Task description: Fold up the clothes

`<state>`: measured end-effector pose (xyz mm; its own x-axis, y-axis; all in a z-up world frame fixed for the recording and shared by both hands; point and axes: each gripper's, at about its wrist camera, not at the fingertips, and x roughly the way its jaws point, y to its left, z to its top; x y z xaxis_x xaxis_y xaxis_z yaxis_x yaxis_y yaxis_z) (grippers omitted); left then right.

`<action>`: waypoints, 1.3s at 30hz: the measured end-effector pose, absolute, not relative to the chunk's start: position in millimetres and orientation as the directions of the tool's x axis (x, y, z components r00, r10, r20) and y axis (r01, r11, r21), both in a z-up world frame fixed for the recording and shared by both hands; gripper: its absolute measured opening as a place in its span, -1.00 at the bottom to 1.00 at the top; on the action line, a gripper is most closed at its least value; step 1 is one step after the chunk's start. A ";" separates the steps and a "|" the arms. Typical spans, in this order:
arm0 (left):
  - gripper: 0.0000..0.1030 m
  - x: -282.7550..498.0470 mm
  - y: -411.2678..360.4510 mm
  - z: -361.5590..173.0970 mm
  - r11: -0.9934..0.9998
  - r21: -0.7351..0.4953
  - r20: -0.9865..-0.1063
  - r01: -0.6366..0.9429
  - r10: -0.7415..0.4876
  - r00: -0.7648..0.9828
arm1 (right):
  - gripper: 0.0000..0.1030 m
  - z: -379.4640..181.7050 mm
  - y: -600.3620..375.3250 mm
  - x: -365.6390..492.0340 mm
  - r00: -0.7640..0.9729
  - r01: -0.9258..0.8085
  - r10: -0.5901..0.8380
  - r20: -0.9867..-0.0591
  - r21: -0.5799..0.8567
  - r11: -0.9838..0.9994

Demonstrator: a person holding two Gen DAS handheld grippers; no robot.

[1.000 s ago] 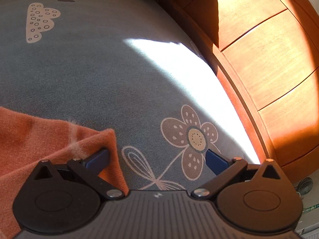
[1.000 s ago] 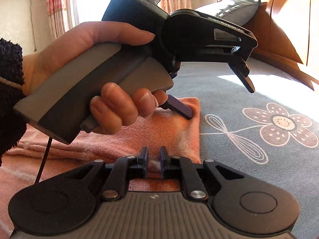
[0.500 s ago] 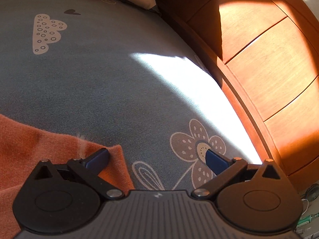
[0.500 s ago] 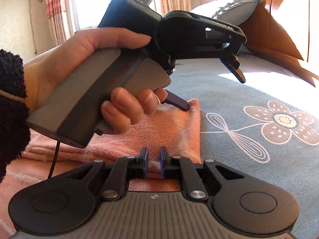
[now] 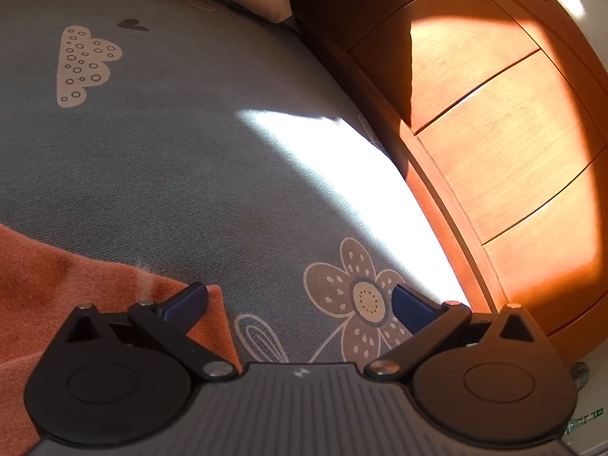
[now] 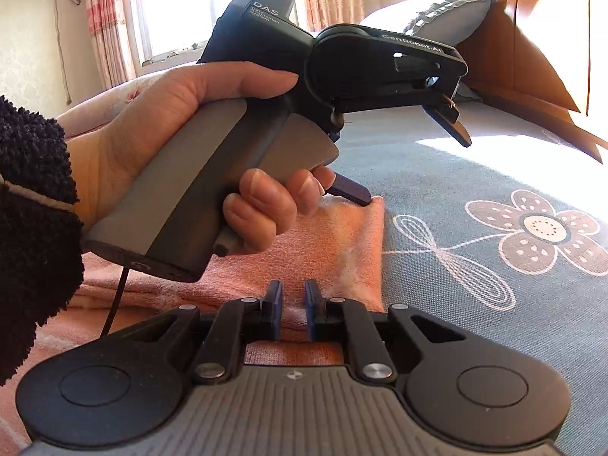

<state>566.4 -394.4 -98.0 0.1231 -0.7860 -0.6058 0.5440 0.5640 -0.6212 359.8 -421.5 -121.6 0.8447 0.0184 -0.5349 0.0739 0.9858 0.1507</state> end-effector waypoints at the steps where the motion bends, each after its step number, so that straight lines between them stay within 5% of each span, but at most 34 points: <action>1: 0.98 562.4 -387.9 -93.3 0.550 -0.620 -0.593 0.560 -0.796 0.126 | -0.71 -121.7 -420.8 359.9 0.845 0.074 0.018 -0.535 0.150 0.986; 39: 0.98 583.4 -336.8 -101.6 0.660 -0.617 -0.600 0.429 -0.747 0.288 | -0.66 -120.7 -423.4 359.7 0.845 0.072 0.015 -0.535 0.141 0.987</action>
